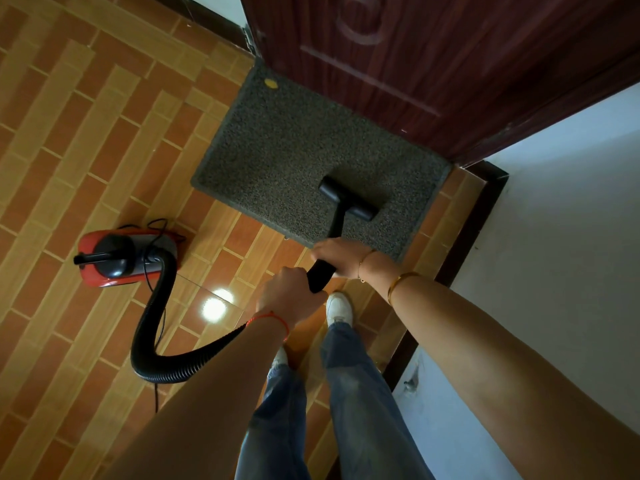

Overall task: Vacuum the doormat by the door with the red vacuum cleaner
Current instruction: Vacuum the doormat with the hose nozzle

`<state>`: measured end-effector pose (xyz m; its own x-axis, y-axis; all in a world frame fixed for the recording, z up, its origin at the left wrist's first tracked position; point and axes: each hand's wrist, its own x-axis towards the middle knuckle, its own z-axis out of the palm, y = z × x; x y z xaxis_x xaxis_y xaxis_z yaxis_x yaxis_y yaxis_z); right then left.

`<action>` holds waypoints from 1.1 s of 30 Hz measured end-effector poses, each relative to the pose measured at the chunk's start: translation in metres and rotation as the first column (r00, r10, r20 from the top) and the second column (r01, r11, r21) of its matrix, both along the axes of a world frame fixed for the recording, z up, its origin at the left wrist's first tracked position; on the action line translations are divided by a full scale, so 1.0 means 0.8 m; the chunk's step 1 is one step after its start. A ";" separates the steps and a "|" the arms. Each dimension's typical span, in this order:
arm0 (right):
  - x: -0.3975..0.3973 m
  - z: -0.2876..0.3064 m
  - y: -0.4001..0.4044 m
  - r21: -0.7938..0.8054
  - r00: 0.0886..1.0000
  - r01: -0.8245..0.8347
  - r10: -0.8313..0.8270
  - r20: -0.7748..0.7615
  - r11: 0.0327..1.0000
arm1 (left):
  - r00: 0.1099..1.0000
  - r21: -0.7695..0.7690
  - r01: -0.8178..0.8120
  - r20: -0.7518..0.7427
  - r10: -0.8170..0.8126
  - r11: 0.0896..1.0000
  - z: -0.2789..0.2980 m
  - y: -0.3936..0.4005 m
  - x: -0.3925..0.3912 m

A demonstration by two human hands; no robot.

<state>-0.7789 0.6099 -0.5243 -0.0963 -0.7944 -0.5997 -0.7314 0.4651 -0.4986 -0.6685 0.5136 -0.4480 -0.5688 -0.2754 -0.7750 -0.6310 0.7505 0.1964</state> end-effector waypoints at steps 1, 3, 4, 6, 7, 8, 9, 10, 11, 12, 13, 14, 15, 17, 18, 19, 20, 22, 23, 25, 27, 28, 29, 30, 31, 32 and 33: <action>-0.010 -0.004 0.004 -0.003 1.000 -0.002 0.002 -0.007 1.000 | 1.000 0.007 -0.008 -0.002 0.008 1.000 -0.004 0.004 -0.009; -0.034 -0.009 0.010 -0.006 1.000 -0.013 0.012 -0.025 1.000 | 0.999 0.019 -0.035 -0.005 0.035 0.999 -0.013 0.011 -0.031; -0.048 -0.011 0.013 -0.001 0.999 -0.022 0.022 -0.038 1.000 | 0.999 0.024 -0.053 -0.006 0.053 0.998 -0.017 0.015 -0.043; -0.075 -0.017 0.018 0.012 0.998 -0.034 0.035 -0.059 0.999 | 0.997 0.039 -0.082 -0.002 0.083 0.996 -0.028 0.022 -0.069; -0.089 -0.021 0.020 0.015 0.997 -0.037 0.038 -0.072 0.999 | 0.996 0.047 -0.094 -0.003 0.094 0.994 -0.034 0.025 -0.082; -0.102 -0.023 0.022 0.019 0.996 -0.030 0.031 -0.085 0.999 | 0.994 0.057 -0.111 -0.011 0.112 0.992 -0.040 0.028 -0.094; -0.114 -0.027 0.024 0.020 0.995 -0.016 0.018 -0.099 1.000 | 0.991 0.073 -0.133 -0.021 0.135 0.988 -0.046 0.030 -0.107; -0.126 -0.029 0.025 0.020 0.993 -0.001 0.003 -0.120 1.000 | 0.987 0.091 -0.152 -0.031 0.156 0.984 -0.051 0.032 -0.120; -0.138 -0.033 0.027 0.021 0.990 0.016 -0.013 -0.144 1.000 | 0.985 0.105 -0.166 -0.034 0.171 0.980 -0.055 0.033 -0.132; -0.149 -0.033 0.028 0.028 0.986 0.034 -0.029 -0.167 0.999 | 0.984 0.114 -0.171 -0.036 0.176 0.979 -0.058 0.033 -0.145; -0.159 -0.035 0.029 0.034 0.981 0.054 -0.047 -0.187 0.998 | 0.983 0.121 -0.172 -0.038 0.178 0.978 -0.061 0.033 -0.157; -0.168 -0.036 0.029 0.037 0.977 0.077 -0.068 -0.203 0.996 | 0.983 0.127 -0.170 -0.043 0.177 0.977 -0.063 0.033 -0.168; -0.175 -0.038 0.029 0.037 0.973 0.099 -0.089 -0.215 0.994 | 0.983 0.134 -0.169 -0.047 0.176 0.977 -0.065 0.032 -0.178; -0.187 -0.041 0.030 0.038 0.963 0.145 -0.133 -0.236 0.989 | 0.982 0.146 -0.172 -0.051 0.181 0.974 -0.068 0.032 -0.192; -0.191 -0.040 0.030 0.042 0.960 0.162 -0.148 -0.238 0.986 | 0.981 0.151 -0.176 -0.050 0.185 0.973 -0.069 0.031 -0.197; -0.194 -0.040 0.030 0.047 0.960 0.172 -0.156 -0.232 0.984 | 0.981 0.155 -0.176 -0.050 0.186 0.972 -0.069 0.031 -0.200; -0.195 -0.039 0.029 0.052 0.962 0.174 -0.159 -0.224 0.983 | 0.982 0.157 -0.172 -0.052 0.182 0.973 -0.069 0.030 -0.201; -0.194 -0.038 0.028 0.042 0.962 0.182 -0.169 -0.216 0.982 | 0.983 0.154 -0.157 -0.067 0.169 0.975 -0.068 0.029 -0.200; -0.191 -0.038 0.028 0.036 0.960 0.193 -0.181 -0.213 0.981 | 0.984 0.151 -0.146 -0.075 0.159 0.978 -0.067 0.027 -0.197; -0.180 -0.035 0.024 0.024 0.955 0.217 -0.207 -0.210 0.976 | 0.986 0.137 -0.129 -0.087 0.142 0.982 -0.064 0.023 -0.188; -0.165 -0.033 0.017 0.022 0.953 0.236 -0.227 -0.200 0.972 | 0.986 0.117 -0.132 -0.085 0.143 0.984 -0.059 0.016 -0.175; -0.156 -0.031 0.013 0.023 0.954 0.241 -0.232 -0.191 0.970 | 0.986 0.108 -0.140 -0.079 0.149 0.984 -0.057 0.012 -0.167; -0.146 -0.030 0.008 0.021 0.954 0.245 -0.237 -0.187 0.969 | 0.985 0.100 -0.147 -0.075 0.155 0.984 -0.055 0.007 -0.158; -0.136 -0.027 0.002 0.021 0.953 0.251 -0.243 -0.179 0.968 | 0.985 0.090 -0.150 -0.073 0.156 0.985 -0.052 0.001 -0.149; -0.125 -0.025 -0.005 0.021 0.953 0.255 -0.248 -0.174 0.967 | 0.986 0.078 -0.148 -0.071 0.154 0.986 -0.050 -0.005 -0.138; -0.113 -0.023 -0.012 0.021 0.952 0.261 -0.253 -0.173 0.965 | 0.987 0.067 -0.143 -0.069 0.147 0.987 -0.046 -0.012 -0.127; -0.101 -0.020 -0.020 0.024 0.951 0.264 -0.256 -0.172 0.964 | 0.988 0.055 -0.136 -0.062 0.139 0.989 -0.043 -0.020 -0.116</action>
